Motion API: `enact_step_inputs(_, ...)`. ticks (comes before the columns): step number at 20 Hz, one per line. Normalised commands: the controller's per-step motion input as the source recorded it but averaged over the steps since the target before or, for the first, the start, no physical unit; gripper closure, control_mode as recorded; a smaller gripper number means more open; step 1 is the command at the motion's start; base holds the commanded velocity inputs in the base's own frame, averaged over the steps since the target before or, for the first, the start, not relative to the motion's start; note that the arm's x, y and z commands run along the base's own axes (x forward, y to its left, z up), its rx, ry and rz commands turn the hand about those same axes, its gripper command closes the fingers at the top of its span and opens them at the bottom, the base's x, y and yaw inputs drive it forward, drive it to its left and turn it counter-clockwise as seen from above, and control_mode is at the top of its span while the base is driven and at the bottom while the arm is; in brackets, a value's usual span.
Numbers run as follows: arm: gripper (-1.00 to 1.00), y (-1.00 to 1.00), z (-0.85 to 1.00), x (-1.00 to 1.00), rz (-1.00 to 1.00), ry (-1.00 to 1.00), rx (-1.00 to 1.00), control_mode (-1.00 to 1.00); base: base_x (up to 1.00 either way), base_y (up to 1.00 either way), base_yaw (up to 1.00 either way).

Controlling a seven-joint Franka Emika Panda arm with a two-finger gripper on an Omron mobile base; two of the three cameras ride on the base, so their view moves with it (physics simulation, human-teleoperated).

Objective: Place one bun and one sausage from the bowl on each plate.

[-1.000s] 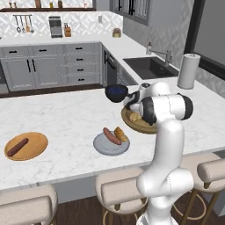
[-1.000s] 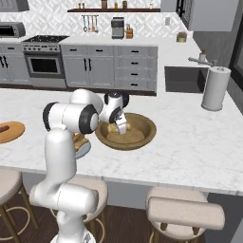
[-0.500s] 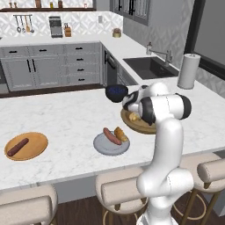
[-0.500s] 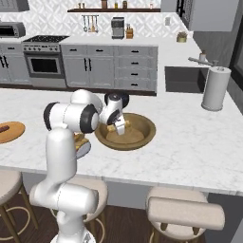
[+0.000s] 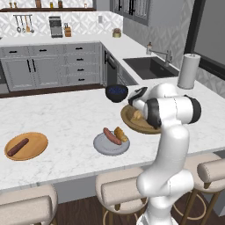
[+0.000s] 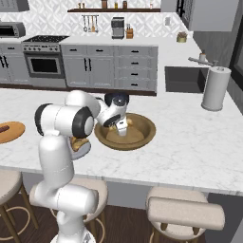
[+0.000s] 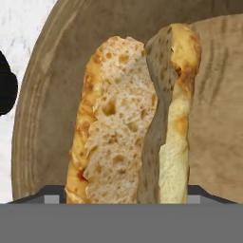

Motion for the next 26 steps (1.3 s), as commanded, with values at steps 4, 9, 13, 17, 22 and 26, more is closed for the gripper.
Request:
enact_step_inputs(4,1.0,0.0,1.0,-0.04,0.0,0.02,0.01,-1.0,0.0,0.0,0.0)
enact_step_inputs(9,1.0,0.0,1.0,-0.36,0.0,0.09,0.0,-1.0,0.0,0.0,0.0)
enact_step_inputs(13,1.0,0.27,1.0,-0.86,0.05,0.01,0.0,-1.0,0.0,0.0,0.0)
enact_step_inputs(17,1.0,0.69,0.91,-0.95,0.21,0.0,-0.07,-1.0,0.0,0.0,0.0)
enact_step_inputs(22,1.0,0.64,0.39,-1.0,0.28,-0.1,-0.17,-1.0,0.0,0.0,0.0)
enact_step_inputs(26,1.0,0.39,0.05,-0.96,0.2,-0.1,-0.12,-1.0,0.0,0.0,0.0)
